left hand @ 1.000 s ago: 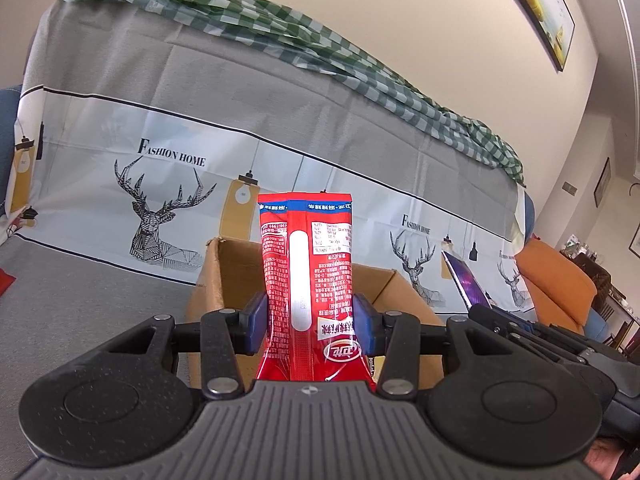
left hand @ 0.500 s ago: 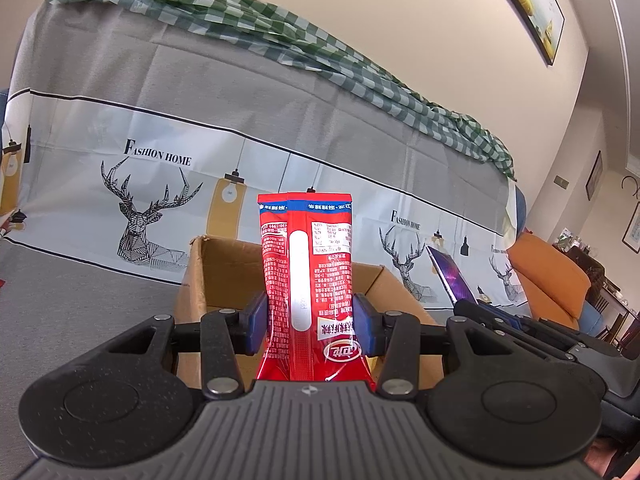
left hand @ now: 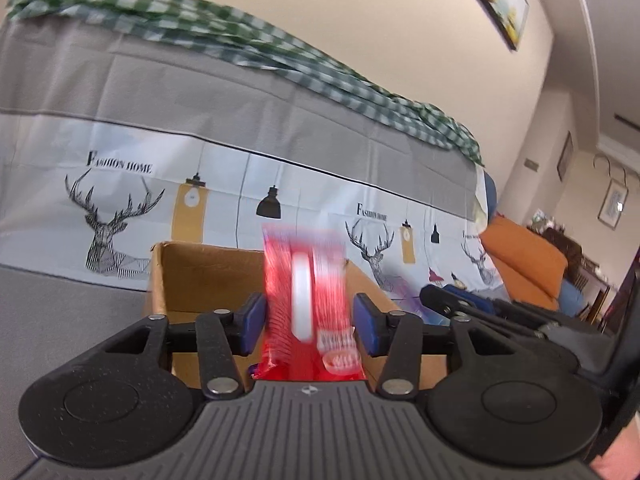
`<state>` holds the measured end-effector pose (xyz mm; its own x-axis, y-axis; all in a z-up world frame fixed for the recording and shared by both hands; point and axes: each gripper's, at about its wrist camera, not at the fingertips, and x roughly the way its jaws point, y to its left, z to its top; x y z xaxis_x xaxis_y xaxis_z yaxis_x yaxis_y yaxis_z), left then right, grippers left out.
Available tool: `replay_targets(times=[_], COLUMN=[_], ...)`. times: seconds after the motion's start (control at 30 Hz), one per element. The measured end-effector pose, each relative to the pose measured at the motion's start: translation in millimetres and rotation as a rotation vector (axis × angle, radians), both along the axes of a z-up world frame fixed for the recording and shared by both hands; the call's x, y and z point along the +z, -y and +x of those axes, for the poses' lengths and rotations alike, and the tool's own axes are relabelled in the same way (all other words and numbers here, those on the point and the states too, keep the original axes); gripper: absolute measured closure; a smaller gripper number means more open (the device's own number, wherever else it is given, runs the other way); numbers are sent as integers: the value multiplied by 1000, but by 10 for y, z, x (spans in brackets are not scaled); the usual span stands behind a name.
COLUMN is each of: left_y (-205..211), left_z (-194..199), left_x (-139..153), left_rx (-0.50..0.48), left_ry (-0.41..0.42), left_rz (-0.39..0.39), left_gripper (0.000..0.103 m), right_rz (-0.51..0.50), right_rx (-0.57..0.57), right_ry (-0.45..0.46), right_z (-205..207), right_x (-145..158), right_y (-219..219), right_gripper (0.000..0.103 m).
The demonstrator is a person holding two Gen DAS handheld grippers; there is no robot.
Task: Organize snacks
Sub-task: 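Open both tools to drop the biscuit pack and tube into the box, then move both tools back from the box to the remaining snacks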
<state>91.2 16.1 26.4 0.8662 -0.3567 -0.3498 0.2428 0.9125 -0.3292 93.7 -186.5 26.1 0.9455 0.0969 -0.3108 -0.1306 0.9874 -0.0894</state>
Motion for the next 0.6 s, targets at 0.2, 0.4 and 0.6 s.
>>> replay_targets(times=[0.2,0.4,0.6], left_y=[13,-115,-498], left_z=[-2,-53,-176], left_x=[-17,-10,23], left_rx=[9,86,199], left_ry=[-2,10,-44], left_rz=[5,7,-55], left_gripper=[40,40,40], right_rz=[8,6,58], right_rx=[-46,-52,-35], right_ry=[0,-14,-36], right_z=[18,51,16], right_x=[8,7,42], right_y=[33,-21,-167], right_gripper=[37,37,37])
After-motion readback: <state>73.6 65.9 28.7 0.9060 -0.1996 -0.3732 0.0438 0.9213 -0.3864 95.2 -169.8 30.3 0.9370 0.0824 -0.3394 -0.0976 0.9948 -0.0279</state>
